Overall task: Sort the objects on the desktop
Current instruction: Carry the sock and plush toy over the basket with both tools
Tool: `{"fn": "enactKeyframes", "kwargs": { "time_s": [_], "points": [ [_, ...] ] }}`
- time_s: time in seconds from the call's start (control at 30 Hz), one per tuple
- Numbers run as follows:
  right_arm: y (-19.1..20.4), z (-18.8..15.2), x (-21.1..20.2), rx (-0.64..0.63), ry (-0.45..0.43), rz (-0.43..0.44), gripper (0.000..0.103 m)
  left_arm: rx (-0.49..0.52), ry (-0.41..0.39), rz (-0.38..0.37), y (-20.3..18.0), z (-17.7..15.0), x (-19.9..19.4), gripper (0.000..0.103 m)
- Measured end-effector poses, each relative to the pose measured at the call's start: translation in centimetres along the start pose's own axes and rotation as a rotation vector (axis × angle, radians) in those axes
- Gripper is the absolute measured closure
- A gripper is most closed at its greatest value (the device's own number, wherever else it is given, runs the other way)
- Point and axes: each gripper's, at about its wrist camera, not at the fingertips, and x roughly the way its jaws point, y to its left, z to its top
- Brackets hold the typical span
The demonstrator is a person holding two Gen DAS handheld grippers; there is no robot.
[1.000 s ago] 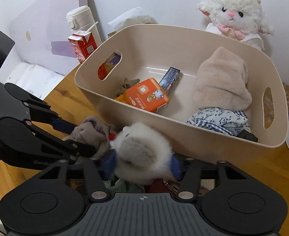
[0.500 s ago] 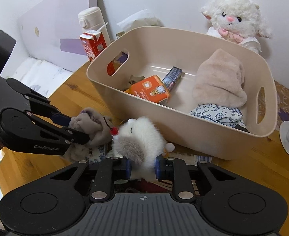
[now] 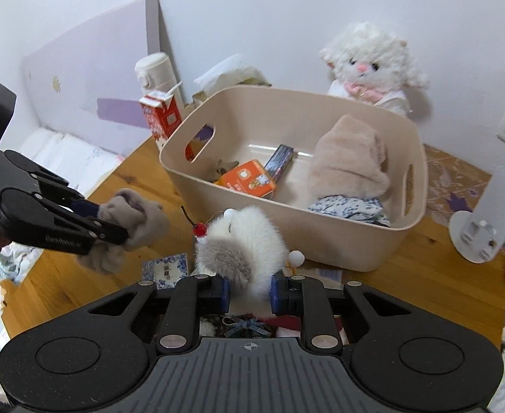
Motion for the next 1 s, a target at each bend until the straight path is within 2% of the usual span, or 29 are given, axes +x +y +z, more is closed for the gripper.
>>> {"fn": "enactKeyframes", "kwargs": {
  "time_s": [0.1,0.2,0.23,0.3,0.33,0.67,1.0],
  "points": [
    [-0.3,0.0,-1.4,0.006,-0.018,-0.020,0.083,0.000,-0.033,-0.027,0.6,0.2,-1.4,0.076],
    [-0.7,0.1,-2.4,0.016,-0.022,-0.030,0.083,0.046,-0.066,-0.049,0.8,0.5,-2.5,0.076],
    [-0.9,0.1,-2.8,0.019,-0.028,-0.037,0.083,0.099,-0.079,-0.064,0.8,0.6,-2.8,0.076],
    [-1.3,0.1,-3.6,0.019,-0.040,-0.049,0.083,0.112,-0.096,-0.065,0.8,1.0,-3.4,0.076],
    [-1.5,0.3,-4.0,0.021,-0.046,-0.057,0.083,0.170,-0.109,-0.091,0.9,1.1,-3.7,0.076],
    [-3.4,2.3,-7.6,-0.020,-0.134,-0.117,0.083,0.209,-0.206,-0.090,0.5,4.2,-6.0,0.076],
    [-4.6,5.6,-8.2,-0.071,-0.200,-0.152,0.083,0.214,-0.282,-0.068,-1.0,8.9,-7.5,0.076]
  ]
}}
